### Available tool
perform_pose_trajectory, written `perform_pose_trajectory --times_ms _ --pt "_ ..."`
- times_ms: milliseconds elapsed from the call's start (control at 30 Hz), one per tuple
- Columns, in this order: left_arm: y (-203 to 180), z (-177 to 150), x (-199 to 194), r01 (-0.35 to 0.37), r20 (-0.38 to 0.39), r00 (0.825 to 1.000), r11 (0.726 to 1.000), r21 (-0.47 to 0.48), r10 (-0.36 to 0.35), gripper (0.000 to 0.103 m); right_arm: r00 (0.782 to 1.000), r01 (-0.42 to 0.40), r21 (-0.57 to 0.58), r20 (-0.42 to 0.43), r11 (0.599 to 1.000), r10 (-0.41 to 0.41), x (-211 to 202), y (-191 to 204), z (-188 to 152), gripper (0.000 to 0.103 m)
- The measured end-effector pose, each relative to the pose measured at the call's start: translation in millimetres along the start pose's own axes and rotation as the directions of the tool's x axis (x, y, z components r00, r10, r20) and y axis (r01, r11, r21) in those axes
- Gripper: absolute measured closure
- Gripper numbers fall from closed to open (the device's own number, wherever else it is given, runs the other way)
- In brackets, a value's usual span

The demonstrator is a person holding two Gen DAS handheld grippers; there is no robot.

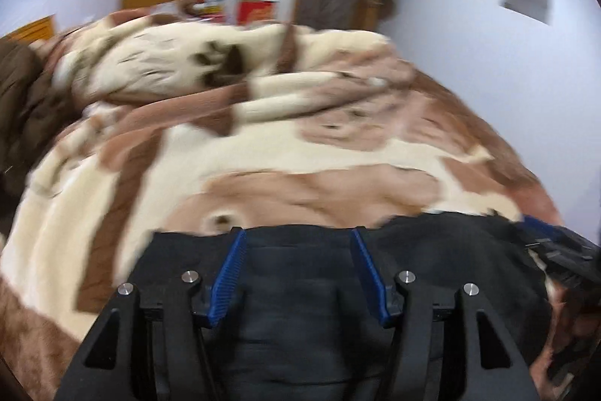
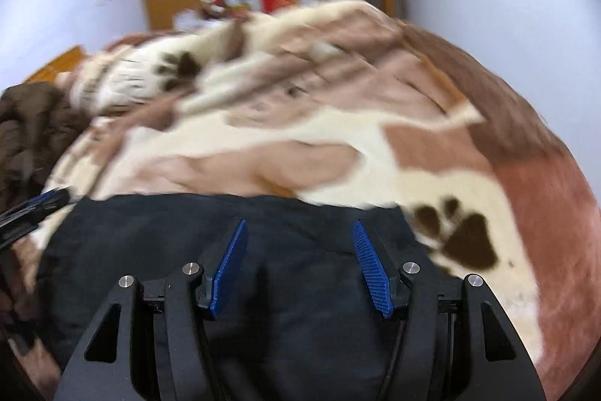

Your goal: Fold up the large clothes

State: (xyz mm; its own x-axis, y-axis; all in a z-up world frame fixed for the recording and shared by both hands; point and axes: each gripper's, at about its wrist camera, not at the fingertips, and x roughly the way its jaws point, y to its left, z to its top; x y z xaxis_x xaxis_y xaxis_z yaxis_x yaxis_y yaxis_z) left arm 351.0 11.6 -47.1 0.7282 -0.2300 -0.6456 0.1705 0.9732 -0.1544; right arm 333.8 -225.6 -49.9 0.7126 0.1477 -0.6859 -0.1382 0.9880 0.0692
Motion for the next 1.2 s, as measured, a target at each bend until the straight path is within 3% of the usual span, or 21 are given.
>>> perform_pose_trajectory --times_ms 67,167,233,367,533,1033,1200 --pt "-22.9 -5.5 19.5 0.019 -0.048 0.999 0.999 0.051 -0.017 0.043 0.999 -0.019 -0.012 -0.048 1.000 0.019 19.8 9.7 -4.8 0.044" --pt "-29.4 -23.6 64.0 0.017 -0.157 0.988 0.999 0.036 -0.011 0.044 0.992 0.017 -0.015 -0.127 1.000 -0.019 65.2 0.9 -23.1 0.046" --pt "-28.3 -29.5 76.7 0.010 -0.152 0.988 1.000 0.024 -0.006 0.043 0.991 -0.003 0.038 -0.131 0.999 0.008 77.2 -13.2 -28.9 0.047" --pt "-35.8 -36.2 94.6 -0.035 -0.155 0.987 0.997 0.067 0.045 0.043 0.992 0.001 0.027 -0.129 1.000 0.003 90.3 -14.7 -36.0 0.047" --pt "-35.7 -40.5 104.6 -0.035 -0.149 0.988 0.997 0.062 0.044 0.043 0.994 0.001 0.033 -0.111 0.999 0.003 93.3 -16.3 -41.0 0.047" --pt "-34.9 -45.0 106.3 -0.046 -0.117 0.992 0.997 0.065 0.054 0.043 0.996 0.023 0.023 -0.083 0.999 -0.021 95.9 -14.5 -43.9 0.047" --pt "-33.6 -35.2 91.5 -0.028 -0.165 0.986 0.998 0.062 0.038 0.044 0.993 0.026 0.013 -0.116 1.000 -0.024 81.8 -11.1 -34.9 0.047"
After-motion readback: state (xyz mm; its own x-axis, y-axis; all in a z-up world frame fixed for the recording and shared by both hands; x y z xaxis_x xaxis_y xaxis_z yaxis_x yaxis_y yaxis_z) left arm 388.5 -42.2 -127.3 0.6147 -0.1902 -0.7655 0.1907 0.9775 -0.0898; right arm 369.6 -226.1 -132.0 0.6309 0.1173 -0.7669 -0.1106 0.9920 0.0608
